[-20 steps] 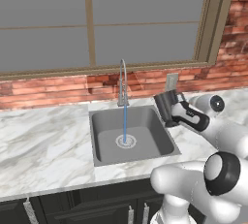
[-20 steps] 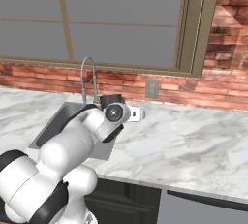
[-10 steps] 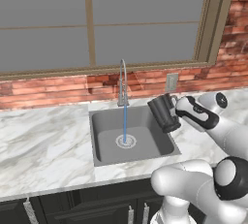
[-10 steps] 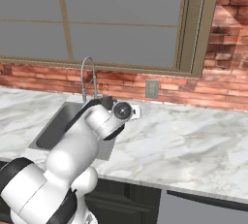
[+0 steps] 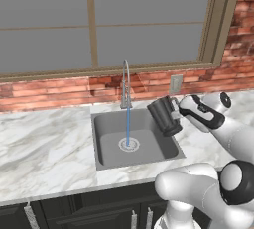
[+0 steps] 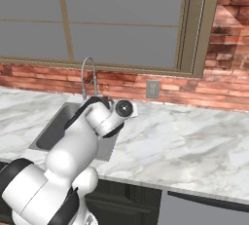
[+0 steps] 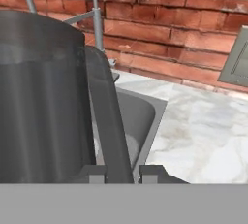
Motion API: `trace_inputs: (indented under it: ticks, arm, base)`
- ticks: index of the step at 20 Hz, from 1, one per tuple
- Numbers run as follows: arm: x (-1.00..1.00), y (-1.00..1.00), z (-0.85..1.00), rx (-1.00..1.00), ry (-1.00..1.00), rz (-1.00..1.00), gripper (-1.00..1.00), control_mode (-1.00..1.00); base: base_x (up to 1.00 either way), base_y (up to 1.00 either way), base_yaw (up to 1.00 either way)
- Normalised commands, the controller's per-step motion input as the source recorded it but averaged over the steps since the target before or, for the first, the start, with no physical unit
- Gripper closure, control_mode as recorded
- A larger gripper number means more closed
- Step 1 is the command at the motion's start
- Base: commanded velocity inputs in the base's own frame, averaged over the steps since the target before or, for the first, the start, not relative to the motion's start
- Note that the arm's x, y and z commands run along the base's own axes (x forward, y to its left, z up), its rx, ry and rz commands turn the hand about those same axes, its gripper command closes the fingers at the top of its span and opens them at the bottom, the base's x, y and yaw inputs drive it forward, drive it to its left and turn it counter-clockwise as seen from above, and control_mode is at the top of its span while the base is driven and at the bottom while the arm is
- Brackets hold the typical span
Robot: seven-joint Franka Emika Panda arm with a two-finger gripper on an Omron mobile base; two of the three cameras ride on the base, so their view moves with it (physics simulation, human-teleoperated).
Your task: Turn on the sink faucet and place the jug under the water for a few seconds to fill it up.
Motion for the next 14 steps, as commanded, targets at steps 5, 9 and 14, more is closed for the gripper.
trace_inputs:
  ticks: [5, 9, 14]
  arm:
    - [0.0, 0.32, -0.12, 0.02, 0.0, 0.04, 1.0, -1.0]
    - [0.0, 0.29, -0.14, 0.01, 0.0, 0.05, 1.0, -1.0]
    - [0.05, 0.18, -0.15, 0.01, 0.01, 0.1, 1.0, -1.0]
  base:
    - [0.0, 0.0, 0.0]
    - [0.0, 0.0, 0.0]
    - [0.0, 0.0, 0.0]
